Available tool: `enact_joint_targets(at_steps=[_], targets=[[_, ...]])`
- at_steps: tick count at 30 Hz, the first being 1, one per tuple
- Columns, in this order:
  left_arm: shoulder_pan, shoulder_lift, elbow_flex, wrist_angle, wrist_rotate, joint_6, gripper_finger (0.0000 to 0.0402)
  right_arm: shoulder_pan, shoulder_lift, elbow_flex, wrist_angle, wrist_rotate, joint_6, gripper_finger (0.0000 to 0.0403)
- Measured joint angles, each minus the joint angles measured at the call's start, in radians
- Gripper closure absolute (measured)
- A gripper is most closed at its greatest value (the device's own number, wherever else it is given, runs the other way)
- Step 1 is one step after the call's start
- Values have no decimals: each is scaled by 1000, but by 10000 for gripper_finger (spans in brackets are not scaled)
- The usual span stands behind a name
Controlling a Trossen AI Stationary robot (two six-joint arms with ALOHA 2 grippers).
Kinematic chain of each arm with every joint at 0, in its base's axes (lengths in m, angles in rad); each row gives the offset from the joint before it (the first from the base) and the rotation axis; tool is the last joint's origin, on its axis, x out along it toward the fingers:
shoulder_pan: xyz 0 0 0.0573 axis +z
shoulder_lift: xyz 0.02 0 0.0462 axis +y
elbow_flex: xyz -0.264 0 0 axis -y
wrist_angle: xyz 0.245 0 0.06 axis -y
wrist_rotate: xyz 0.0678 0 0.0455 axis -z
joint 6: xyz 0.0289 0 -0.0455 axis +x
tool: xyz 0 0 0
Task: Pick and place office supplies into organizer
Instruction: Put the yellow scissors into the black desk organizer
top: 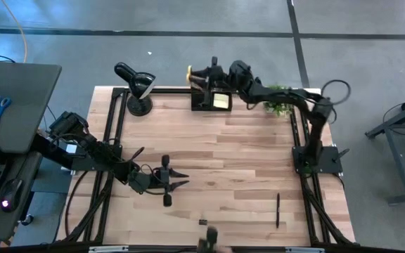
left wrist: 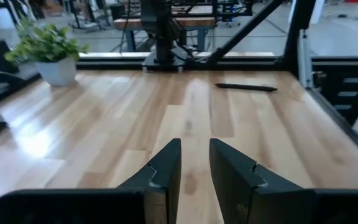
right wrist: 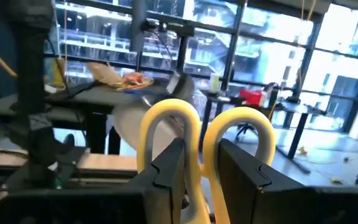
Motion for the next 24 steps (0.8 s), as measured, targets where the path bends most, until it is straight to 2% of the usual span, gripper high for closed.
enact_joint_targets(at_steps=[5,14,19,24], targets=[[0,0,0,-10,-14,25,328,-91,106,0,113,-61,55,330],[0,0,0,-13,-14,25,328,-167,181,0,97,-134,145,329],[0,0,0,-13,-14,21,328,-168,181,0,17,-86,153,329],[0,0,0,-13,-13,12,328,-167,181,0,-128,58,193,329]])
